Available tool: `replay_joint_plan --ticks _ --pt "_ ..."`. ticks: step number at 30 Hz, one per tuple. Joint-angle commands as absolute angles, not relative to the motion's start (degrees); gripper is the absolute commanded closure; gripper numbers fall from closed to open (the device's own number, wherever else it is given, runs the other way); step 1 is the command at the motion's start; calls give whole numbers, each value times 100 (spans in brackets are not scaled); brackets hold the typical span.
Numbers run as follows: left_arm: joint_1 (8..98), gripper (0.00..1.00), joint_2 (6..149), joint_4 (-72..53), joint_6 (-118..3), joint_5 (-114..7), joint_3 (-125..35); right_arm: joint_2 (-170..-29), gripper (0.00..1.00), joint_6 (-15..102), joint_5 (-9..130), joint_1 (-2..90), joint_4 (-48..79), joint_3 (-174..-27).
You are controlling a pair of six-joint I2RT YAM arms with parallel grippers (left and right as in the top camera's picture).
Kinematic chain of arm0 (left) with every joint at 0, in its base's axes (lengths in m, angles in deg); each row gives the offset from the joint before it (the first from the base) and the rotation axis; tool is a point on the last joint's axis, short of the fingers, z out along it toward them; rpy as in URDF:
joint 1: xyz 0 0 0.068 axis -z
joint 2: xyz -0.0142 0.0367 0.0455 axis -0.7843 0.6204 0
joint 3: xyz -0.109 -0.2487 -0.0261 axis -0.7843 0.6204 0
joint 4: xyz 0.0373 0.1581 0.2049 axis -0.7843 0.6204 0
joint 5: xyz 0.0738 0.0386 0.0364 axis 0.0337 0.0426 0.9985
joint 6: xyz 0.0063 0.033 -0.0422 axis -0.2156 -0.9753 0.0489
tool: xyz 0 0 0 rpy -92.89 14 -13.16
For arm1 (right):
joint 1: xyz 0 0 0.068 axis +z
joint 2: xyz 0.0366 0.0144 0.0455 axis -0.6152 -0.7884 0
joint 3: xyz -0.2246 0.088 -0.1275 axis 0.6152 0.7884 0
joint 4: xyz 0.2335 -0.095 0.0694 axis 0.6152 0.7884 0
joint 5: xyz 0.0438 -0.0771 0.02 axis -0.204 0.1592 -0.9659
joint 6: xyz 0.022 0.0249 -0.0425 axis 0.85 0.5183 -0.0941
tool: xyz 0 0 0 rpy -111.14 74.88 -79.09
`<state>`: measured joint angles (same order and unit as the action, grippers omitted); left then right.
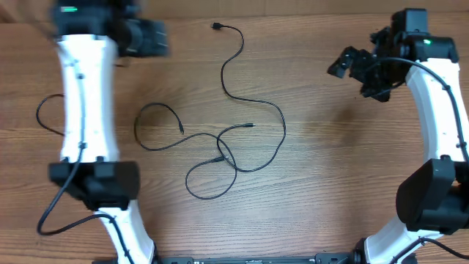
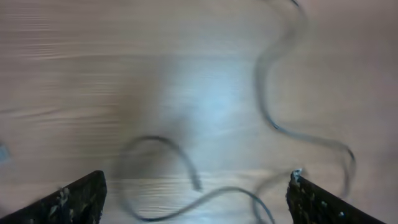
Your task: Untangle cables
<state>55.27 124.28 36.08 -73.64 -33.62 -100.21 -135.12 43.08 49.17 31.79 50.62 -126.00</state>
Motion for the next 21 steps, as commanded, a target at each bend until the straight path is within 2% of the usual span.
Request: replay_joint_plan --ticks 1,5,8,13,21 --pt "6316 8 12279 2950 -7565 -3642 -9262 -13409 0 4186 4887 2998 5104 -12705" --pt "7083 9 12371 1509 -6651 -3570 -8318 -13409 0 4153 4889 2825 5243 -12702" --pt "7571 8 12594 653 -5475 -3255 -7861 -13409 0 4111 4891 2764 5370 -12702" --pt "8047 6 13084 347 -4372 -2634 -7828 -13409 0 4111 4908 2762 5442 -12705" --pt "8482 12 13755 432 -3417 -2628 -7828 -13409 0 4000 4911 2766 5541 -12702"
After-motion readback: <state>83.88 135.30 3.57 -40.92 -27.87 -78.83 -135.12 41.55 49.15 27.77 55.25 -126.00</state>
